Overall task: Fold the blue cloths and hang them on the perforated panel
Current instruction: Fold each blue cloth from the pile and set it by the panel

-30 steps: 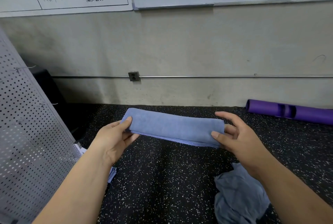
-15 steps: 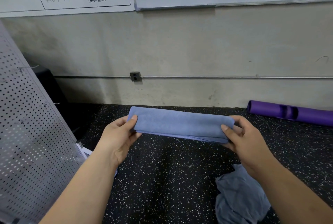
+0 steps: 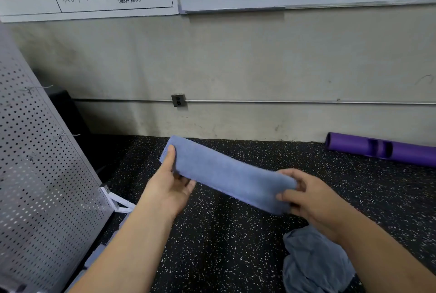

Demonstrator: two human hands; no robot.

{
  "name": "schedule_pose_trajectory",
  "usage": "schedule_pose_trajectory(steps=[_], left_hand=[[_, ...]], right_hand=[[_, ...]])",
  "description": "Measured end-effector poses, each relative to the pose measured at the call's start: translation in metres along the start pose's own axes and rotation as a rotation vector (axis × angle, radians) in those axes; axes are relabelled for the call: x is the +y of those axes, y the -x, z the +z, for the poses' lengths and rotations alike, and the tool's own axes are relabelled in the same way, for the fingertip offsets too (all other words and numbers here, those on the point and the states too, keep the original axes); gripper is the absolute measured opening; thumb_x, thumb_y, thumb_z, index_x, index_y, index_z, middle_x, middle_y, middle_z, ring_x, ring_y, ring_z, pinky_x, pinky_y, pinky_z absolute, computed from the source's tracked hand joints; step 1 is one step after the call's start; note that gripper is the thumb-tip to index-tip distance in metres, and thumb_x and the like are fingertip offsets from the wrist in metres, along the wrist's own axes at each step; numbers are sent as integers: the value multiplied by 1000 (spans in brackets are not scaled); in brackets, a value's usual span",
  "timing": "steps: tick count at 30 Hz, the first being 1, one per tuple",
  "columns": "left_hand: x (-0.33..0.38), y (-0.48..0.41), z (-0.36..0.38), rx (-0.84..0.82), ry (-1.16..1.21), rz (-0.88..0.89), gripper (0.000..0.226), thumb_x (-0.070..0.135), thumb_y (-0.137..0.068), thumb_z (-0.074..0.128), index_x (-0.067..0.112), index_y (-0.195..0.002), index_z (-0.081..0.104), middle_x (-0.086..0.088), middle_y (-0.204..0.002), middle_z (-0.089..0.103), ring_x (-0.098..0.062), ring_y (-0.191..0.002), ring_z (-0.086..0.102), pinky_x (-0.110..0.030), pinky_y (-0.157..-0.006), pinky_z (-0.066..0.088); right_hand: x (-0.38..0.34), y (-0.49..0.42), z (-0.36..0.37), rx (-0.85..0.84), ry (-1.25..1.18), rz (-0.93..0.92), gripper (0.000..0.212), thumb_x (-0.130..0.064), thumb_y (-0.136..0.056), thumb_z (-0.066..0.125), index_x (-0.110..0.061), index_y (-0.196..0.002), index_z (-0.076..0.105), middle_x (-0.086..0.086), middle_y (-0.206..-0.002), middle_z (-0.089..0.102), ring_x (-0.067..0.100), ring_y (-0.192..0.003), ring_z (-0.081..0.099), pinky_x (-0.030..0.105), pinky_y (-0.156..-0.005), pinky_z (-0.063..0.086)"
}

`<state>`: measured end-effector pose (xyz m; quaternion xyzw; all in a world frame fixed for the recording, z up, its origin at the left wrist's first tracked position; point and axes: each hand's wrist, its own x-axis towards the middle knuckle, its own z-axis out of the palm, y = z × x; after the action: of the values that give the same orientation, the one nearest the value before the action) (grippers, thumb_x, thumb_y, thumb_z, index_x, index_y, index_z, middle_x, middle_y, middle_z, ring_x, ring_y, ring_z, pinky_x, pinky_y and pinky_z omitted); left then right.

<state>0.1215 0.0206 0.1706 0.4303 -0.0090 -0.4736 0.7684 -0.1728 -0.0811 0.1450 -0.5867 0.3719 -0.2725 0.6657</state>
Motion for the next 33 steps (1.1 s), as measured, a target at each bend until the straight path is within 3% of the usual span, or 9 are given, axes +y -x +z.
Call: schedule_pose_trajectory(steps=[3, 8, 10, 12, 15, 18, 22, 27, 33], left_hand=[[-8, 6, 7, -54, 34, 31, 49, 48, -103, 62, 11, -134, 66, -12, -125, 77, -27, -112, 77, -47, -98, 59], [-21, 30, 26, -205, -309, 255, 37, 41, -108, 56, 14, -130, 69, -5, -115, 81, -18, -111, 77, -38, -93, 58], [-27, 37, 31, -281, -415, 288, 37, 41, -107, 59, 12, -127, 70, -10, -116, 80, -22, -111, 76, -39, -95, 58], [-34, 44, 33, -354, -524, 299, 37, 43, -104, 62, 11, -121, 71, -10, -111, 80, -22, -103, 75, -41, -94, 59], [-45, 51, 35, -436, -636, 326, 35, 40, -106, 60, 9, -118, 68, -10, -103, 78, -18, -94, 73, -37, -86, 61], [-49, 53, 37, -445, -659, 323, 36, 40, -109, 56, 9, -121, 68, -16, -112, 77, -20, -98, 74, -37, -88, 61], [-52, 53, 36, -434, -584, 259, 46, 55, -104, 54, 17, -125, 70, -9, -122, 77, -23, -117, 73, -40, -101, 56], [-63, 46, 25, -518, -702, 110, 60, 71, -103, 49, 23, -134, 67, 0, -129, 76, -17, -126, 69, -44, -112, 51], [-78, 44, 18, -565, -868, 78, 30, 37, -110, 57, 10, -121, 65, -4, -111, 78, -20, -103, 75, -30, -90, 60]], right_hand=[[6, 4, 8, -115, 516, 22, 50, 1, -79, 76, -34, -115, 72, 4, -106, 76, 18, -88, 72, 28, -76, 61], [23, 3, 34, -286, 760, 33, 29, -21, -76, 70, -33, -102, 65, -21, -81, 65, 17, -71, 57, 35, -67, 47], [27, 2, 45, -299, 702, -25, 27, -30, -79, 76, -30, -104, 64, -18, -82, 60, 12, -75, 53, 34, -73, 49], [26, 2, 58, -296, 541, -79, 38, -36, -85, 81, -33, -120, 66, -12, -106, 74, 15, -95, 70, 35, -91, 59], [21, 3, 76, -200, 296, -187, 35, -22, -99, 76, -22, -133, 65, -4, -124, 77, 14, -118, 73, 35, -100, 59], [20, 3, 85, -6, 263, -291, 20, -16, -100, 74, -17, -120, 72, -4, -109, 81, 14, -105, 77, 41, -92, 63], [18, 4, 85, 133, 322, -336, 28, -44, -88, 79, -21, -104, 76, -1, -98, 80, 23, -96, 78, 56, -85, 63], [11, 1, 75, 211, 223, -336, 16, -22, -95, 80, -25, -110, 77, -9, -101, 82, 13, -97, 78, 48, -88, 65], [4, -3, 65, 396, 145, -286, 10, -27, -93, 83, -20, -98, 78, -5, -92, 82, 18, -89, 79, 53, -84, 64]])
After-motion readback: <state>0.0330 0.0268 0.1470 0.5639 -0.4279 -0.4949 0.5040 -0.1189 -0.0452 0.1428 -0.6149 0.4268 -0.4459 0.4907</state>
